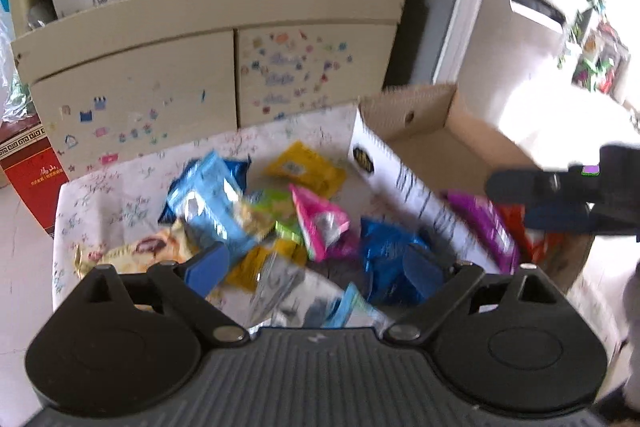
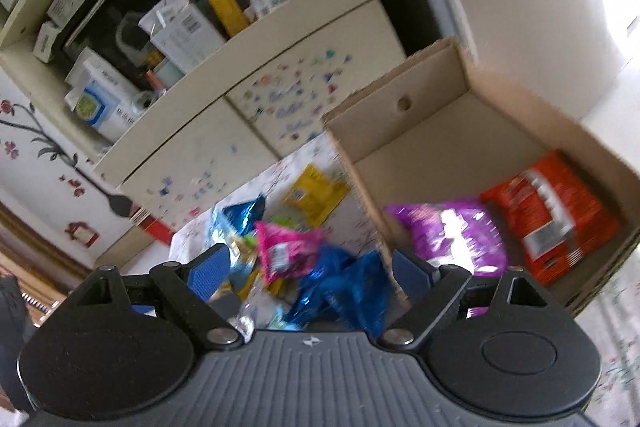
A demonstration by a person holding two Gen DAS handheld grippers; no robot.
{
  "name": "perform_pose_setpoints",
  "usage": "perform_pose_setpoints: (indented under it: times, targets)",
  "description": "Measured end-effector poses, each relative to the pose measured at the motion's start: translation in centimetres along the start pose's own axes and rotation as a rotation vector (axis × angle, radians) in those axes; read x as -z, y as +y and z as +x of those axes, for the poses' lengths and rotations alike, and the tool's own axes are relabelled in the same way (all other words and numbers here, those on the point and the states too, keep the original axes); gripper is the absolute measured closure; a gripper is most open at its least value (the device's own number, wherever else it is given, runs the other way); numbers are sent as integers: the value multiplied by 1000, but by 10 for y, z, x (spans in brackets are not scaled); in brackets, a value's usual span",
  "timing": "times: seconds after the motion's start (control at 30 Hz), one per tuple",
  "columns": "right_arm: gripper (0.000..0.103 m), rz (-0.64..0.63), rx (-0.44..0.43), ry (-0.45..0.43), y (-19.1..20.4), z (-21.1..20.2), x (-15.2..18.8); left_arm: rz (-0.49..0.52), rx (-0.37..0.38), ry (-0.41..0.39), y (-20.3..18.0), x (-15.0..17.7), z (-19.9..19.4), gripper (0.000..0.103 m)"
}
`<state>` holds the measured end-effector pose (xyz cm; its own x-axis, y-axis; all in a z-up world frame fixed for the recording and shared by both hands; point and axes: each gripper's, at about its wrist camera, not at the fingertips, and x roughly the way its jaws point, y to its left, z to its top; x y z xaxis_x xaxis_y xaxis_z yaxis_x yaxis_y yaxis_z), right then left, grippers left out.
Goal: Organize snacks
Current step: 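Lower the purple packet into the box and open the left gripper while the right releases the red packet, then grasp the light-blue packet with the left gripper while the right grasps the blue foil packet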
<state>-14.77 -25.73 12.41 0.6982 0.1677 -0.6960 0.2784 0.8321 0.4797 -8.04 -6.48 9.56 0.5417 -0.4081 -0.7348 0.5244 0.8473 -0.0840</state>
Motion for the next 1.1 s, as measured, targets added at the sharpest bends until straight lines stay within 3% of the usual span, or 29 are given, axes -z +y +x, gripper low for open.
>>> perform_pose_setpoints:
  times: [0.2, 0.37, 0.7, 0.8, 1.0, 1.1]
  targets:
    - [11, -16, 5, 63, 14, 18, 6, 89, 6, 63, -12, 30, 11, 9]
    - [11, 2, 19, 88, 17, 32, 8, 191, 5, 49, -29, 44, 22, 10]
    - [11, 17, 82, 138, 18, 55, 12, 277, -21, 47, -41, 61, 48, 11]
    - [11, 13, 106, 148, 18, 62, 14, 305, -64, 42, -42, 66, 50, 19]
    - [11, 9, 145, 170, 17, 76, 18, 248, -64, 56, -26, 66, 39, 40]
    - [14, -11, 166, 169, 19, 82, 20, 203, -66, 66, -14, 68, 35, 44]
